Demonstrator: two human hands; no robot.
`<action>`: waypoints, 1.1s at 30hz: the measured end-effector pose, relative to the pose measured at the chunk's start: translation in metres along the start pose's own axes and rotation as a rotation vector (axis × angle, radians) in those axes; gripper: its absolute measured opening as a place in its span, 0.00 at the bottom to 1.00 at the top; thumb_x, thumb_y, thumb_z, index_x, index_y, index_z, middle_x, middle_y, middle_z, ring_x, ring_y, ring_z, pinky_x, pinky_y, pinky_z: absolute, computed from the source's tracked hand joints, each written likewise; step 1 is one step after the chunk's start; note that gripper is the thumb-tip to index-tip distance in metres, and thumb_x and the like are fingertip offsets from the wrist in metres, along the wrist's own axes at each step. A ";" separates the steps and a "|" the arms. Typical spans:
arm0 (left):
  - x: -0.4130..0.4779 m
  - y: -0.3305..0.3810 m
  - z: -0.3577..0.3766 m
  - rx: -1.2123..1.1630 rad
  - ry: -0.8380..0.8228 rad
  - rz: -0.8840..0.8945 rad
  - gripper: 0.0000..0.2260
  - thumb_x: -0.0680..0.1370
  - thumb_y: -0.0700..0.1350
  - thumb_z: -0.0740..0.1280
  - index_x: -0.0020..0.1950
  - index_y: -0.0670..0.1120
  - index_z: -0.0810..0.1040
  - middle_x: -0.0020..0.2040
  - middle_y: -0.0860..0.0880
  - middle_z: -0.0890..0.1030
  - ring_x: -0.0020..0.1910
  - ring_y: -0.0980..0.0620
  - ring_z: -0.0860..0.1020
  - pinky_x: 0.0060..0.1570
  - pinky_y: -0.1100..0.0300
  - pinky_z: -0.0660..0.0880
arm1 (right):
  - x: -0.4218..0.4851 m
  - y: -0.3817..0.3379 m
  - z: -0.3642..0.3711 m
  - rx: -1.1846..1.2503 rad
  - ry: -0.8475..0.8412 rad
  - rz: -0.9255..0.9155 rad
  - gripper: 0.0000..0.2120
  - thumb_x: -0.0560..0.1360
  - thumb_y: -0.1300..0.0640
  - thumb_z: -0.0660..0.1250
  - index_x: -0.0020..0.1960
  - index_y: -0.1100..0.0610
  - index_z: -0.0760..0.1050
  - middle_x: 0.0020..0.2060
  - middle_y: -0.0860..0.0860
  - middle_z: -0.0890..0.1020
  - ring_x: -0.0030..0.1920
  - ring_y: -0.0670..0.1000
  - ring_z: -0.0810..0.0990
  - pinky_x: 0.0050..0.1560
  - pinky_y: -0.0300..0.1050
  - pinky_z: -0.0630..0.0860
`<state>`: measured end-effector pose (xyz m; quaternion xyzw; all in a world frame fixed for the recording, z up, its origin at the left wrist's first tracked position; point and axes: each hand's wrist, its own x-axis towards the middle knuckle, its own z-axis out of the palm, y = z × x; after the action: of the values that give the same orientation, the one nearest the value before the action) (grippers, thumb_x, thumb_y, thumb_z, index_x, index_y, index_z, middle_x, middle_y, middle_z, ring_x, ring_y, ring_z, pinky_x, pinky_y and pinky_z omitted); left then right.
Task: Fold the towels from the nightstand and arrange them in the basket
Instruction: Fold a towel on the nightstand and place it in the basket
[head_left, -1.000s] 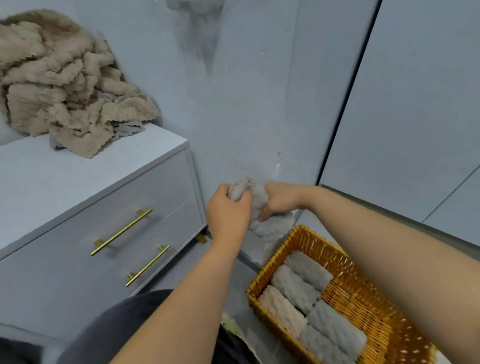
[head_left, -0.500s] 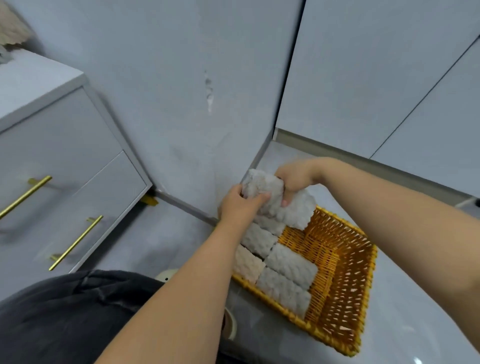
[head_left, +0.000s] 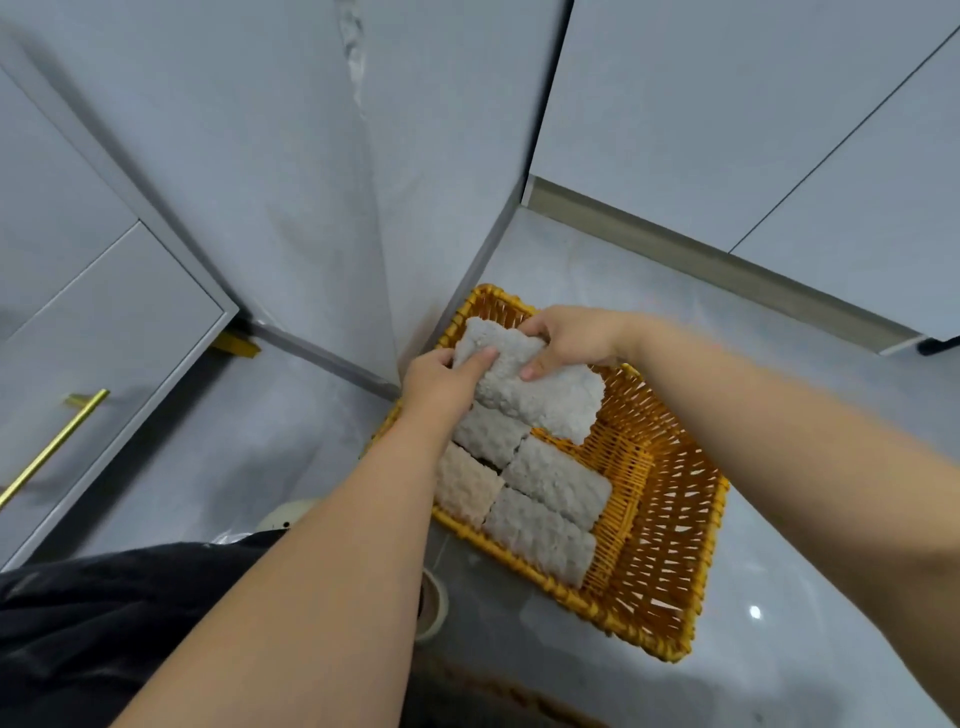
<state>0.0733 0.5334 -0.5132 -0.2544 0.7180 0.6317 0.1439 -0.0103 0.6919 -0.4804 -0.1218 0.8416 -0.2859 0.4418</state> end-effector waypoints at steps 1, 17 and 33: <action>0.003 -0.003 0.004 0.030 -0.021 -0.005 0.15 0.76 0.54 0.68 0.54 0.44 0.80 0.50 0.47 0.82 0.47 0.48 0.80 0.53 0.47 0.78 | 0.005 0.009 0.001 -0.043 0.049 0.028 0.15 0.73 0.58 0.72 0.57 0.61 0.77 0.52 0.54 0.82 0.53 0.53 0.79 0.56 0.48 0.76; 0.027 -0.036 0.025 0.451 -0.166 0.025 0.07 0.80 0.43 0.60 0.53 0.52 0.75 0.53 0.48 0.78 0.49 0.51 0.77 0.39 0.61 0.70 | 0.049 0.145 0.060 -0.167 0.270 0.521 0.12 0.79 0.61 0.59 0.59 0.64 0.74 0.55 0.59 0.78 0.55 0.57 0.77 0.51 0.47 0.72; 0.025 -0.048 0.014 1.107 0.033 0.538 0.17 0.76 0.38 0.63 0.65 0.45 0.75 0.69 0.45 0.68 0.69 0.45 0.62 0.67 0.49 0.63 | 0.046 0.189 0.139 -0.612 0.444 0.193 0.29 0.82 0.45 0.46 0.78 0.55 0.42 0.77 0.54 0.43 0.77 0.55 0.41 0.74 0.53 0.37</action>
<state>0.0773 0.5388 -0.5690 0.0385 0.9806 0.1751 0.0789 0.0854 0.7714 -0.6845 -0.1035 0.9706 0.0015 0.2172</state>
